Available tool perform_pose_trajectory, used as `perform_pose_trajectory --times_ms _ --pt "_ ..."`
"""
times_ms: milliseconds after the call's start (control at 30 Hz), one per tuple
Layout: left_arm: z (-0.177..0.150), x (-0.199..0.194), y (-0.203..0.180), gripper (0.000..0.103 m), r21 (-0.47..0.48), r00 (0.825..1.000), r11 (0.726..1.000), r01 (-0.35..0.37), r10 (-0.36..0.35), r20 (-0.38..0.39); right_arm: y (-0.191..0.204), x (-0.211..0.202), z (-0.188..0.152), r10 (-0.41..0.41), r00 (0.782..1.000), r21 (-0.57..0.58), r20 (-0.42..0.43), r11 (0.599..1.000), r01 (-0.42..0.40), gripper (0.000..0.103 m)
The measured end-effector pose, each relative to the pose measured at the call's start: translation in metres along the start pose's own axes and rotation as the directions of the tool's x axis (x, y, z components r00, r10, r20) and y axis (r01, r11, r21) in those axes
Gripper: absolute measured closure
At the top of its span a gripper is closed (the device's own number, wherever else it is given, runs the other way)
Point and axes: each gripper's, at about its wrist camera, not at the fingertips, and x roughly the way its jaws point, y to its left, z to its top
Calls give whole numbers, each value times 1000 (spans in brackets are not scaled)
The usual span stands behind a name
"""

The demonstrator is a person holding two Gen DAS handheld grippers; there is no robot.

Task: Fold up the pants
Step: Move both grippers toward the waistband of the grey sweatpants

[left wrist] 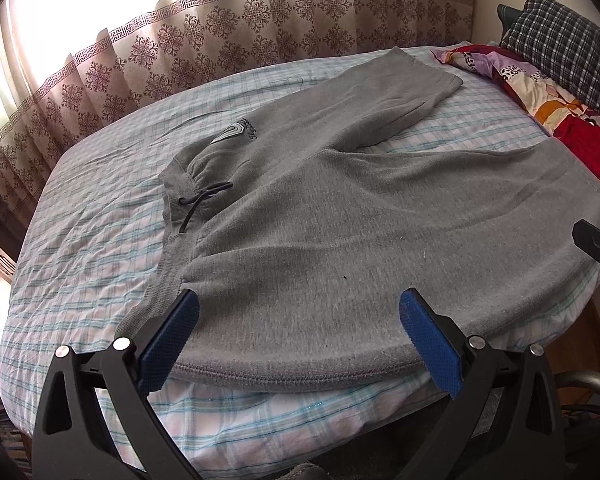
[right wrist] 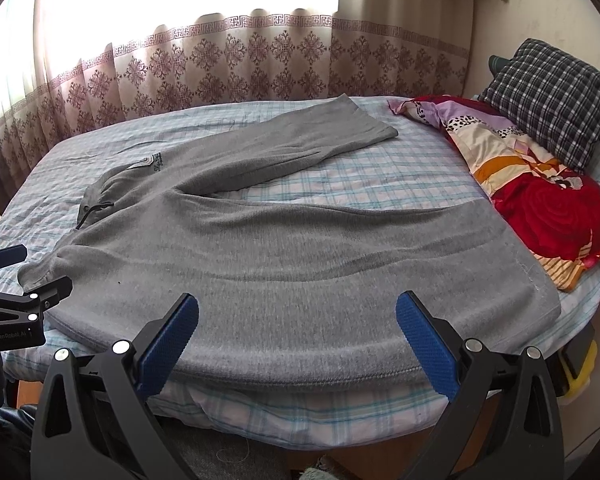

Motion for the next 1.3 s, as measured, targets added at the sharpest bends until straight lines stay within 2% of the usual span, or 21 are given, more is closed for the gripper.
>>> perform_pose_trajectory --times_ms 300,867,967,1100,1300 --pt "-2 11 3 2 -23 999 1000 12 -13 -40 -3 5 -1 1 1000 10 -16 1000 -1 5" --pt "-4 15 6 2 -31 998 999 22 -24 -50 -5 10 -2 -2 1000 20 -28 1000 2 5" --pt "3 13 18 2 -73 998 996 43 -46 -48 -6 8 0 -10 1000 22 -13 1000 10 5" --pt "16 15 39 2 -110 999 994 16 -20 -32 -11 8 7 -44 999 16 11 999 44 5" --pt "34 33 67 2 -142 999 990 2 -9 -51 2 21 23 -27 1000 -42 10 999 27 5"
